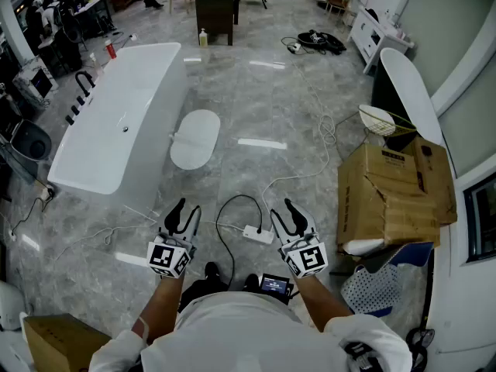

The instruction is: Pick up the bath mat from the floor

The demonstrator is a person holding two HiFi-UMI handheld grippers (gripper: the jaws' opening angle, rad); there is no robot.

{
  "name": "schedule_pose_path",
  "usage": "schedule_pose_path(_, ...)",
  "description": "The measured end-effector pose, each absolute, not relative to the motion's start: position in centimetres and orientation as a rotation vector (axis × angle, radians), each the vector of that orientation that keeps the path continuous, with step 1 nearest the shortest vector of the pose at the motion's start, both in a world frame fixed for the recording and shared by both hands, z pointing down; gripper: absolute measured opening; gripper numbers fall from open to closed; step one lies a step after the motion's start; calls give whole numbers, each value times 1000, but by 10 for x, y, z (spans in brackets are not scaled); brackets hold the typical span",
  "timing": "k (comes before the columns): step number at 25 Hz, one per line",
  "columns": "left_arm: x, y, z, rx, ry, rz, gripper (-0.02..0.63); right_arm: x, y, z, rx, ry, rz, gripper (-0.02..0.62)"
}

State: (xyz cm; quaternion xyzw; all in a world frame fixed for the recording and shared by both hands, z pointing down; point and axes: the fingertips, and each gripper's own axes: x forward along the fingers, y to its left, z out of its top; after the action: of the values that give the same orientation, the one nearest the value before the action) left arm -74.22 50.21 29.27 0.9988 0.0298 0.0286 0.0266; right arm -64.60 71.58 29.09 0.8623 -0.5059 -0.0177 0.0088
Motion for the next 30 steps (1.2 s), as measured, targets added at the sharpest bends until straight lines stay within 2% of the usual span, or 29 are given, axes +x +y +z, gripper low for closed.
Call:
schedule_pose_path(6,-709,518,295,3107,165,78,175,-604,734,297,2754,-1509,-30,192)
schedule_pose_path(13,-706,538,283,3096,257,35,175,-612,742,287,2781,-1520,-50,192)
schedule_pose_path(18,-710,542,277,3102,229,30,170,-615,763,259,2824,-1533,-211,192)
schedule_pose_path(30,-710,582,282,3101,226,51,170,-609,820,282,2902,-1489,-143,192)
